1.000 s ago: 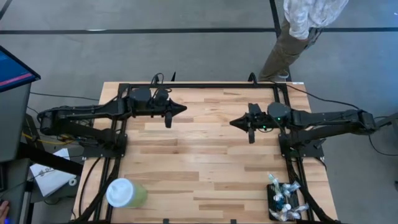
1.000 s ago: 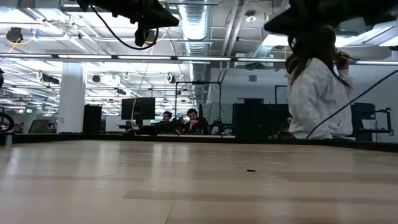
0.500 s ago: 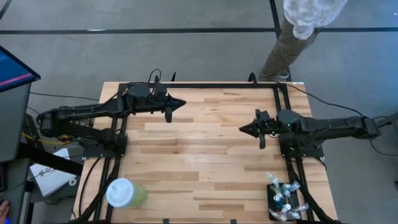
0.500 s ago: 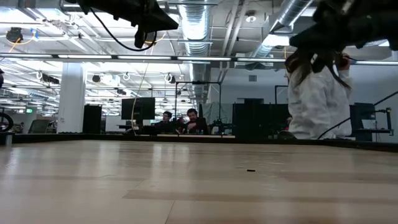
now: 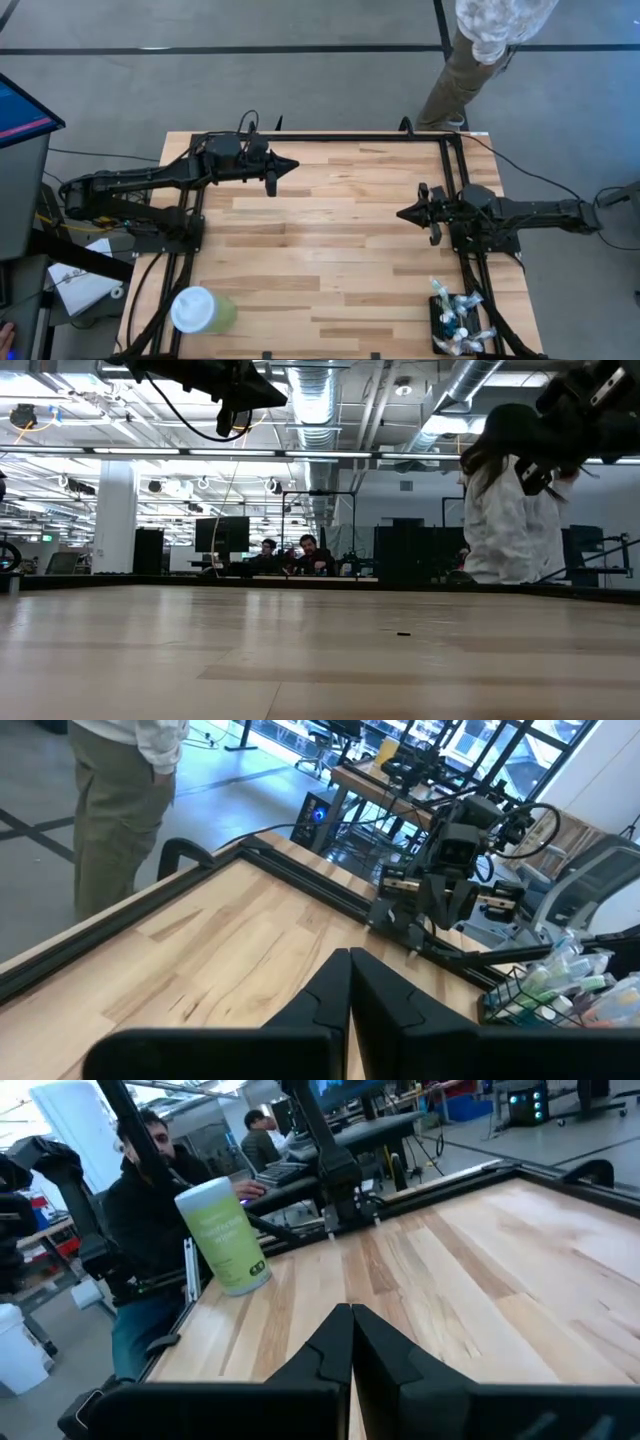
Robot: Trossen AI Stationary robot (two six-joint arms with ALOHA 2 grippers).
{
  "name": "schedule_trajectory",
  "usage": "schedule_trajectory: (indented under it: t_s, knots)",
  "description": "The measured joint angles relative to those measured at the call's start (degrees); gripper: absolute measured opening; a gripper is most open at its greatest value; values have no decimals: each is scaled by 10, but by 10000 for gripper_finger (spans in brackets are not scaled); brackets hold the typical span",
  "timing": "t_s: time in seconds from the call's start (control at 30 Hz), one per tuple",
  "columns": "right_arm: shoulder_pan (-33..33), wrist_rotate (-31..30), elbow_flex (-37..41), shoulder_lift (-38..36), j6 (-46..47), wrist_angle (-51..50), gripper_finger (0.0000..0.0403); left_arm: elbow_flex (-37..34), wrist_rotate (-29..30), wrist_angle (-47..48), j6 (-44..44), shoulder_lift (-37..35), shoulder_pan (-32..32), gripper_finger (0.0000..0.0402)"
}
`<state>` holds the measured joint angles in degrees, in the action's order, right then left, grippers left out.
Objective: Pick & Place toothbrushing station
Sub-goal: Return to Home Position
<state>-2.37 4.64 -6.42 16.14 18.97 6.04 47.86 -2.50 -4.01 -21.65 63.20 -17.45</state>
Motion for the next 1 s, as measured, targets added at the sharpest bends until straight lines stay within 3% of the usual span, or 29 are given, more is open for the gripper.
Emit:
schedule_trajectory:
  t_s: [0.43, 0.8, 1.0]
  knots:
    - [0, -35, 59, -74, 14, -53, 0, 0, 0, -2, -2, 0, 0, 2]
    - [-1, -49, 60, -75, 69, -53, 0, 0, -5, -4, -12, -3, 1, 2]
    - [-1, -47, 60, -75, 70, -53, 0, 0, -5, -2, 39, -28, 1, 2]
